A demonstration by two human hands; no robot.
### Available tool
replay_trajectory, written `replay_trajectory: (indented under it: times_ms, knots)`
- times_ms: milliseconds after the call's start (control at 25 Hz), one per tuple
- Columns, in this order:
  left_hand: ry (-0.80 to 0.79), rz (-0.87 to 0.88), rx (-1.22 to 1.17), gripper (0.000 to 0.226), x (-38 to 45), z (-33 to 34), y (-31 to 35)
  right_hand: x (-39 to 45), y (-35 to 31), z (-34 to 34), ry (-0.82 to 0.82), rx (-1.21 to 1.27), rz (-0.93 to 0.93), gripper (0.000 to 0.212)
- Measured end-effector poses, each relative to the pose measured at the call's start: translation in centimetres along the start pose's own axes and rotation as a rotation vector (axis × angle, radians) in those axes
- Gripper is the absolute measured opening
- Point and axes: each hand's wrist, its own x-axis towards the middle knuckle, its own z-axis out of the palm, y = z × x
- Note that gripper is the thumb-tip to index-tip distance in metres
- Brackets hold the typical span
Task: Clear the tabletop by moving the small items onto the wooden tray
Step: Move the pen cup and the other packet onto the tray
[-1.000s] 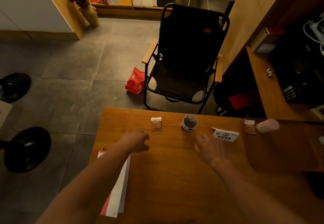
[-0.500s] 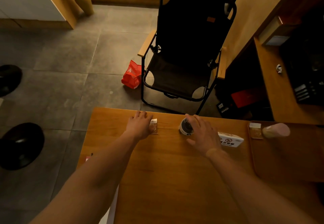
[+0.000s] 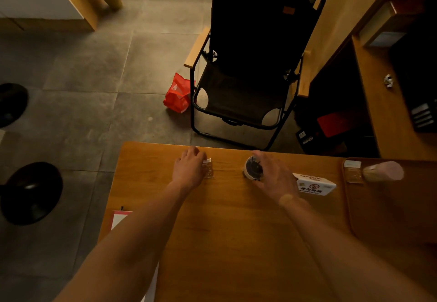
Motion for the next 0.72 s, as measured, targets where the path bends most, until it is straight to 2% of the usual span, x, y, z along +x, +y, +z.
replay_trajectory:
  times_ms: [200,440,720]
  knots:
    - [0.007,-0.089,-0.196,0.028,-0.7,0.3,0.6,-0.9,-0.2,0.6,-0.009,0.103,0.009,0.087]
    - [-0.112,-0.268,-0.628,0.019,-3.7,0.2,0.9,-4.0,-0.3,1.1,-0.031,0.226,0.106,0.085]
    - [-0.136,-0.268,-0.892,0.016,-8.8,-1.4,2.9,-9.2,-1.5,-0.4,0.035,0.32,0.143,0.091]
